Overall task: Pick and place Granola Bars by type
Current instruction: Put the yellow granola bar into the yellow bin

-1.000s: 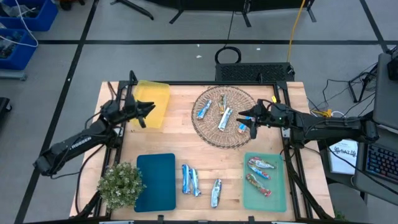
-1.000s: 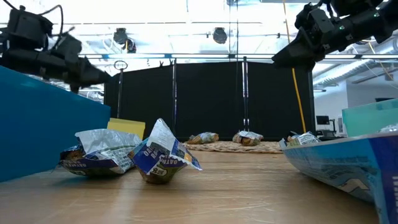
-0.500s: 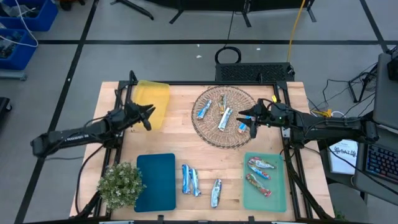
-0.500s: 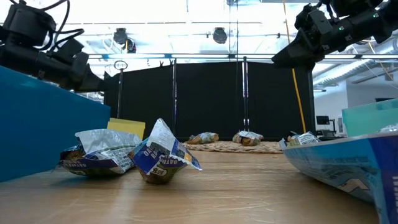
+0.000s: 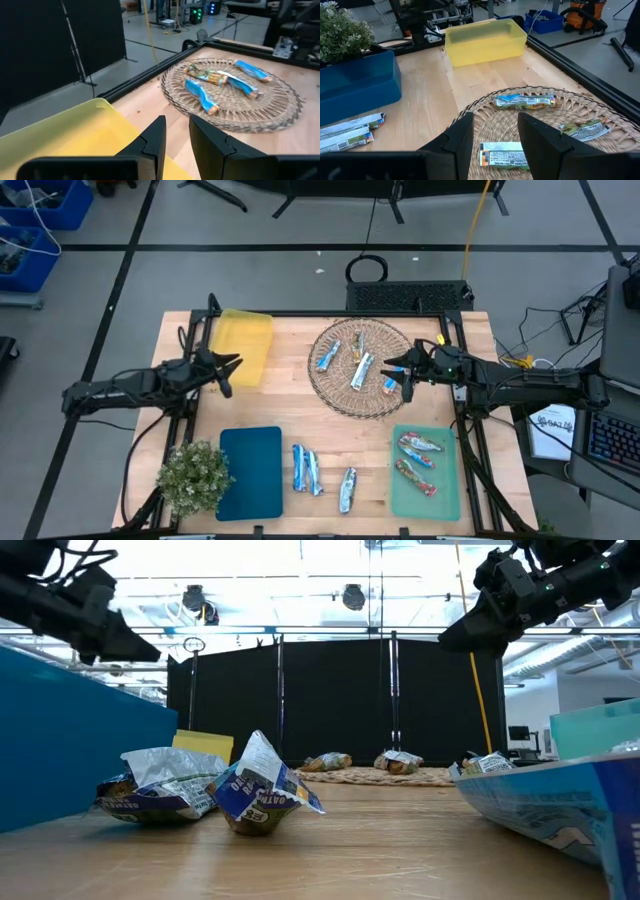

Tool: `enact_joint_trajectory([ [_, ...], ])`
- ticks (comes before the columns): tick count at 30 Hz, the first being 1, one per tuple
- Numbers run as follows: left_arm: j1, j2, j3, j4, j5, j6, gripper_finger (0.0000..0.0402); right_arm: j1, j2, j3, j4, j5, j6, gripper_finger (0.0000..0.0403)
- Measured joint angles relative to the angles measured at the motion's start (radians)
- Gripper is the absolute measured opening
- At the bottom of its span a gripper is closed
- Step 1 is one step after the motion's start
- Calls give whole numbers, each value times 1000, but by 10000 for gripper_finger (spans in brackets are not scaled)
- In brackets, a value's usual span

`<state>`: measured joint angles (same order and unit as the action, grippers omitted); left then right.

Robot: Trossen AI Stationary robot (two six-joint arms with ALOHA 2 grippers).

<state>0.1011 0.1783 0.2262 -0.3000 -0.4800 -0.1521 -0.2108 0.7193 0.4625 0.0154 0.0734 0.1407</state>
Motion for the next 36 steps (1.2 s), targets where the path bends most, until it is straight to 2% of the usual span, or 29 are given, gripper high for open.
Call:
enact_joint_trajectory([
  [8,-74,-172,-61,-17,-13,16,93,0,0,0,1,-1,0,144],
  [12,-94,-173,-80,-13,-9,20,93,0,0,0,-1,-4,6,144],
  [17,-99,-174,-114,92,115,82,93,-8,25,22,-5,-105,44,144],
  [20,-99,-174,-118,140,201,120,93,-9,75,72,-34,-83,47,144],
  [23,-98,-174,-120,156,228,127,93,-15,156,164,-159,-36,31,144],
  [28,-97,-173,-168,211,234,113,93,-39,319,355,-552,82,-19,144],
  [32,-89,-174,-172,227,270,118,93,-72,425,474,-844,84,-1,144],
  [36,-78,-173,-173,239,303,117,93,-111,489,493,-928,81,26,144],
])
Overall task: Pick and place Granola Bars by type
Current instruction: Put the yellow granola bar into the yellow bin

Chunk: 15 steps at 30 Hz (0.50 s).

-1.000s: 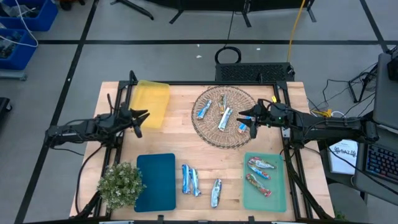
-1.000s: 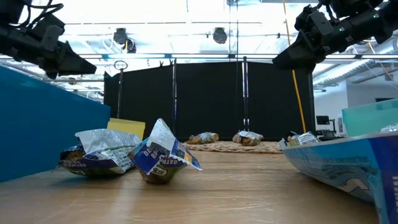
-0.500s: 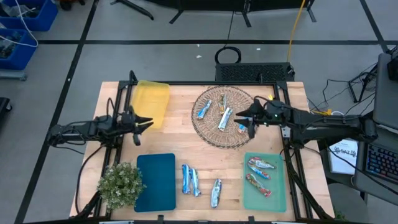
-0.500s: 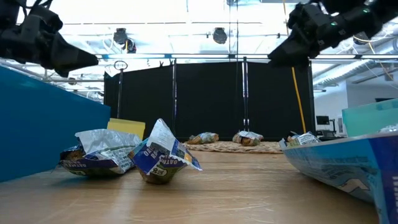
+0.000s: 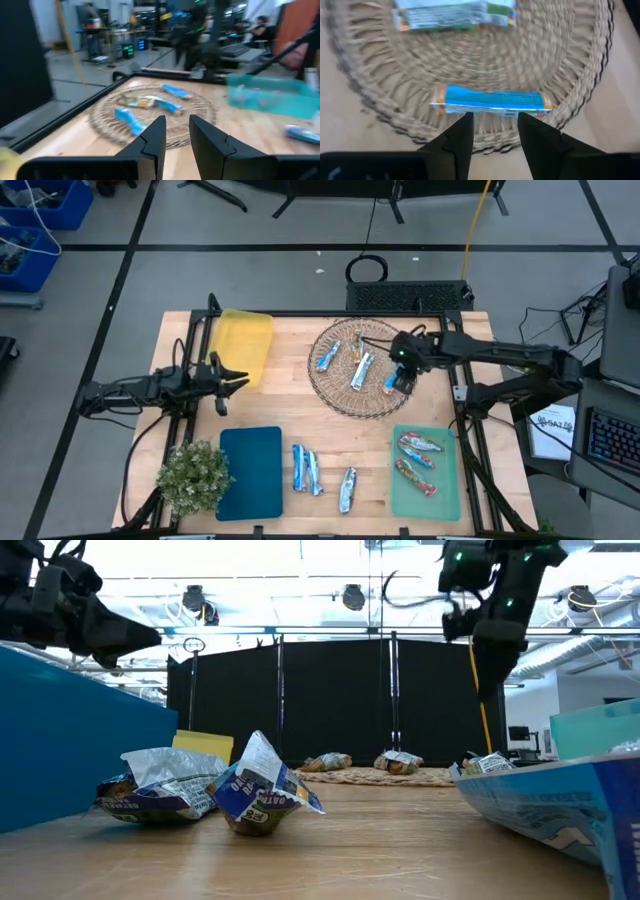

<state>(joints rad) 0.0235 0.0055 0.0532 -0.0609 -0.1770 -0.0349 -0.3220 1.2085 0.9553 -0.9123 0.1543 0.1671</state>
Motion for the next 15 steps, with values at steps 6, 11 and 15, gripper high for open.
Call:
enact_joint_trajectory([
  [6,2,0,0,53,148,13,93,-54,89,-12,18,-24,-2,144],
  [11,2,0,0,44,133,12,93,-81,167,-12,61,-76,55,144],
  [15,2,1,0,34,71,14,93,-99,206,-12,112,-76,132,144],
])
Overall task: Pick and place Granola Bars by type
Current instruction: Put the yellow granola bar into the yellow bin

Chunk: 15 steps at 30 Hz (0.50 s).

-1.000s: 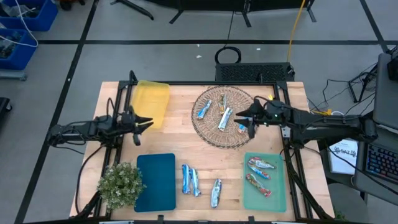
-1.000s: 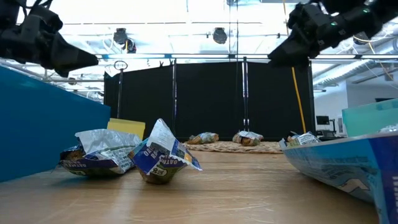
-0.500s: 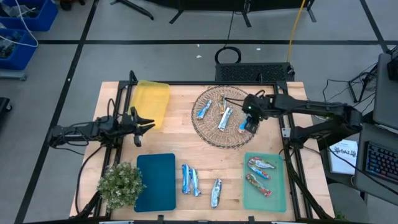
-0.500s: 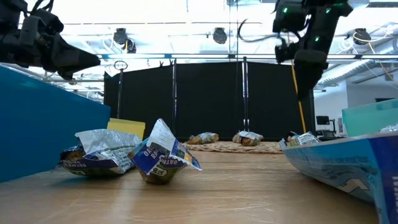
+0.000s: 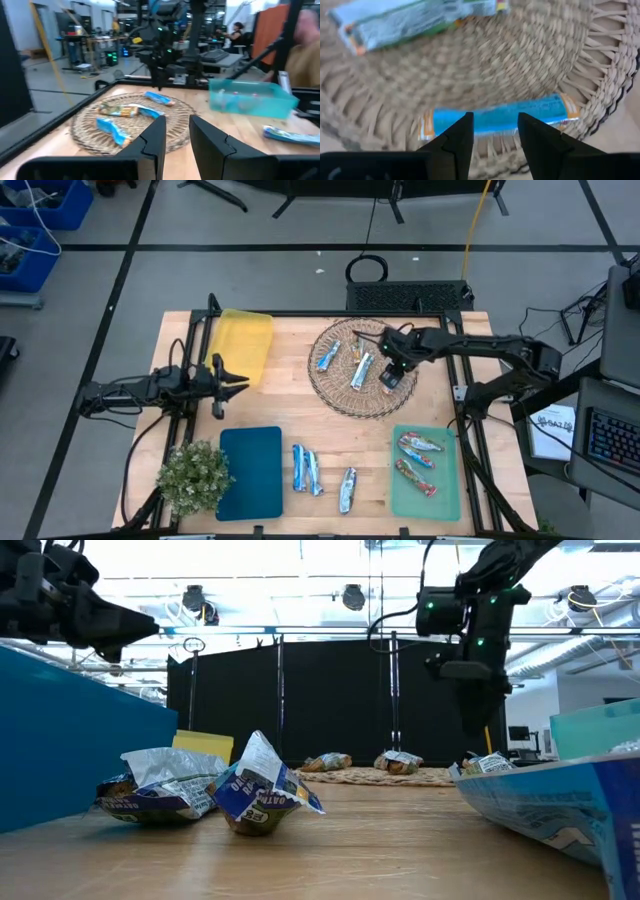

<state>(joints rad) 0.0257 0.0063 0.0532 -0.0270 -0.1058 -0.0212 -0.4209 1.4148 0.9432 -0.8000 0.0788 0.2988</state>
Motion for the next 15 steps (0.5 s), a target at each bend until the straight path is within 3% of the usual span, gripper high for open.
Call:
enact_joint_trajectory([
  [6,0,0,0,0,-75,0,93,-25,26,0,-10,2,81,144],
  [15,0,0,0,1,-78,-1,93,-93,45,-1,-72,25,260,144],
])
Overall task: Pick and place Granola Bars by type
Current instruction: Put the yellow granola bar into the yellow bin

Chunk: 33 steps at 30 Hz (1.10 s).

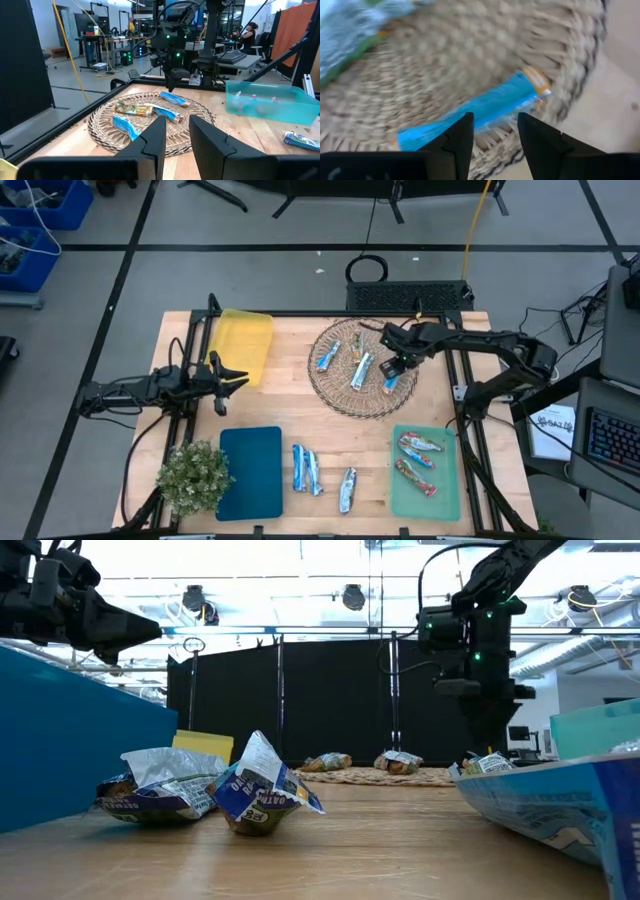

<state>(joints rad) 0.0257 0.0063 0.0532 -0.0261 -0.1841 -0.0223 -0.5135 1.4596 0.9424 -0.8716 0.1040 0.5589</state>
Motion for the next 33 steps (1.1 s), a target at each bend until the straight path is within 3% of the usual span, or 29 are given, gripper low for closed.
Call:
enact_joint_trajectory([
  [16,0,0,0,1,0,-1,93,-60,0,0,32,-57,372,144],
  [33,0,0,0,1,1,-1,93,-61,132,0,37,-83,358,144],
])
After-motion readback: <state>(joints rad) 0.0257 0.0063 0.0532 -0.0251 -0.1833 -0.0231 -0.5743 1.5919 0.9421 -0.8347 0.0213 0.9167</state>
